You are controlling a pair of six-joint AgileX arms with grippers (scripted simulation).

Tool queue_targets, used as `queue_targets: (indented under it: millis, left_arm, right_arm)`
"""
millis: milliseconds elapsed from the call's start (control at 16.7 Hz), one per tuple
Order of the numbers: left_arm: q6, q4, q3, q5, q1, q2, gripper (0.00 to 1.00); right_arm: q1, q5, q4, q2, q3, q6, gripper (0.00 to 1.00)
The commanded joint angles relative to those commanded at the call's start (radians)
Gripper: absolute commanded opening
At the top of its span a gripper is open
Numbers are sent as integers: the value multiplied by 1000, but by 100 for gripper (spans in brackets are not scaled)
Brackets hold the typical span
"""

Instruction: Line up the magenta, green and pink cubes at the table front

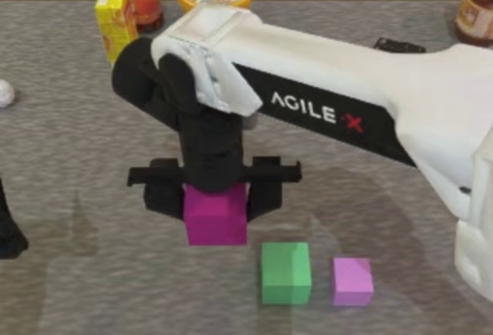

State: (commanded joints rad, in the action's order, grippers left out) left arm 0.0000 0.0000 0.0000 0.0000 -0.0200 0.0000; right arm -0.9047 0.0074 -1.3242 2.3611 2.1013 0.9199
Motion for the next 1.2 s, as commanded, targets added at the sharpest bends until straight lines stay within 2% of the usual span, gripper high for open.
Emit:
queue_targets:
  millis: [120, 240, 660, 1020, 1200]
  left_arm:
    - [0, 0, 0, 0, 0, 0, 100]
    - [0, 0, 0, 0, 0, 0, 100]
    - [0, 0, 0, 0, 0, 0, 100]
    - [0, 0, 0, 0, 0, 0, 100]
    - [0, 0, 0, 0, 0, 0, 100]
  right_arm:
    - [-84, 2, -2, -11, 0, 86, 0]
    - [-127, 3, -2, -20, -2, 129, 0]
    - [-129, 2, 17, -15, -18, 133, 0]
    - [-131, 4, 223, 17, -183, 136, 0]
    - [-133, 4, 244, 23, -203, 136, 0]
